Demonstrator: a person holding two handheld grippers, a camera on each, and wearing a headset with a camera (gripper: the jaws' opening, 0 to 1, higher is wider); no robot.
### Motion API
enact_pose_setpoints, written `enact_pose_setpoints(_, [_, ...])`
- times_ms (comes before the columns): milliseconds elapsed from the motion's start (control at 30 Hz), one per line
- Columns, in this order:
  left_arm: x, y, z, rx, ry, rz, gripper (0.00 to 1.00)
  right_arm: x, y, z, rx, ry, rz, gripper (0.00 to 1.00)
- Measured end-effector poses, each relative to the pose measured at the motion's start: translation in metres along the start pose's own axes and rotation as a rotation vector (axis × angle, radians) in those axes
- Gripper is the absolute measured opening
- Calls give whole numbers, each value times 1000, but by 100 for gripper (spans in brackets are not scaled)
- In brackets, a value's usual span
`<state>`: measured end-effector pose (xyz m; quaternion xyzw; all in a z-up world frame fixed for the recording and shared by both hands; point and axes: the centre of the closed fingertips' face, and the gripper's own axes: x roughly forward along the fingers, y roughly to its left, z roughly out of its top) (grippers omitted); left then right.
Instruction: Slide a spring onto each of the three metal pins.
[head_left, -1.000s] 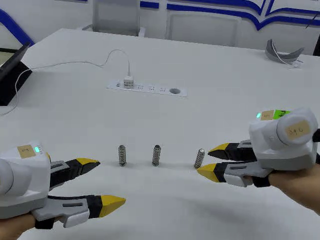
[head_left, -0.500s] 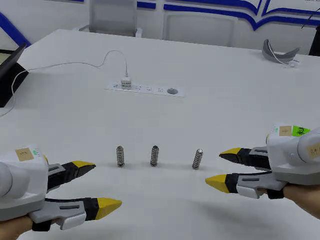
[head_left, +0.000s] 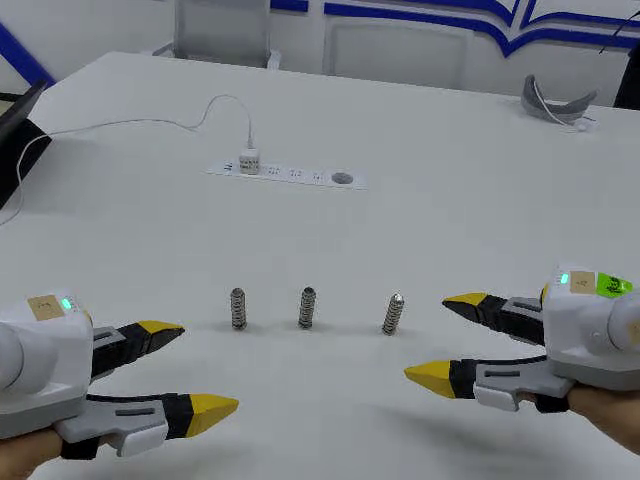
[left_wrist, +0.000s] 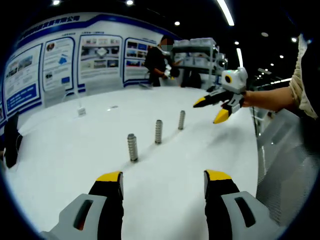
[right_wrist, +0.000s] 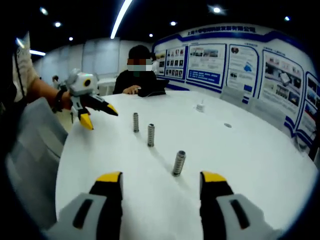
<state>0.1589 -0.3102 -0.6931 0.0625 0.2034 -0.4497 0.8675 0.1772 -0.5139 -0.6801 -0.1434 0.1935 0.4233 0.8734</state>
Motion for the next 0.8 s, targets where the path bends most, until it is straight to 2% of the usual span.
enact_pose_setpoints(133, [0,1,0,-4,-2,4,67,0,0,1,38,-19,1,67])
enact_pose_setpoints(800, [-3,4,1,-14,-12,26,67,1,2,2,50,-27,-1,70])
